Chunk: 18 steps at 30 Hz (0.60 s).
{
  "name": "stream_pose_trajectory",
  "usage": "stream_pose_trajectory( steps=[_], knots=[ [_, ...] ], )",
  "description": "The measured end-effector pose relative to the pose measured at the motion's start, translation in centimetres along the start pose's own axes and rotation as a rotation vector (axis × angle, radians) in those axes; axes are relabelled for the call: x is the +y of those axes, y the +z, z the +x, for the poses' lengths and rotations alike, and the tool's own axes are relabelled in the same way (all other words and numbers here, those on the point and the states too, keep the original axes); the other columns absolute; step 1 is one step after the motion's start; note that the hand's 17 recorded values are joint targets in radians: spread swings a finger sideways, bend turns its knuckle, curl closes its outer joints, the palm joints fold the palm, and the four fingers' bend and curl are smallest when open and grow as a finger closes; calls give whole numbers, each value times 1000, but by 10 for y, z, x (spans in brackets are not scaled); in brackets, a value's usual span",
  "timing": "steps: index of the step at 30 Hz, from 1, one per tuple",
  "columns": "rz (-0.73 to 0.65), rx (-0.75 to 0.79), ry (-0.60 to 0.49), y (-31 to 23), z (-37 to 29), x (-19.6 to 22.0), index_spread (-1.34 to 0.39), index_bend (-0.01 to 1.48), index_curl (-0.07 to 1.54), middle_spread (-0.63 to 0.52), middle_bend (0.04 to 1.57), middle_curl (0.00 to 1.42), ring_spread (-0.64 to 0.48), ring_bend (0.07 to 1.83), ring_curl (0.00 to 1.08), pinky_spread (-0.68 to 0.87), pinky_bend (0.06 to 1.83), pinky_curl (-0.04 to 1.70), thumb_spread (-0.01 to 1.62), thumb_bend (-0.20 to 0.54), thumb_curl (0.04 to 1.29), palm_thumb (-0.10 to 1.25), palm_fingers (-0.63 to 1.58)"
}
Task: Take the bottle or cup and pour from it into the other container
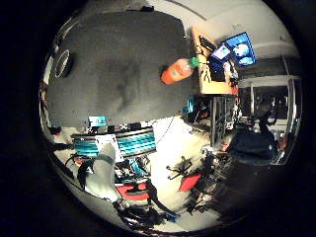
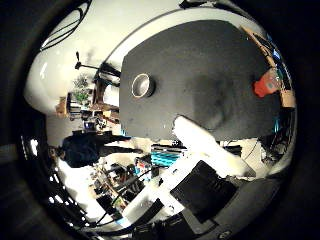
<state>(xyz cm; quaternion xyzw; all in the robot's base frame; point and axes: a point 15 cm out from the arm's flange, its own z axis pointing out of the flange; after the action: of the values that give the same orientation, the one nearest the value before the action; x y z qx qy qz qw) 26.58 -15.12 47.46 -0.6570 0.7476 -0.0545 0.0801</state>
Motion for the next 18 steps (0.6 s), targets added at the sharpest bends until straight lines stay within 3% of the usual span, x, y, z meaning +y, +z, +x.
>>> stream_pose_trajectory(
  steps=[18],
  knots=[
    [304,-262,238,-18,157,-25,-265,160,276,21,314,350,152,532,198,461,905,-6,1051,-27,299,490,242]
  ],
)
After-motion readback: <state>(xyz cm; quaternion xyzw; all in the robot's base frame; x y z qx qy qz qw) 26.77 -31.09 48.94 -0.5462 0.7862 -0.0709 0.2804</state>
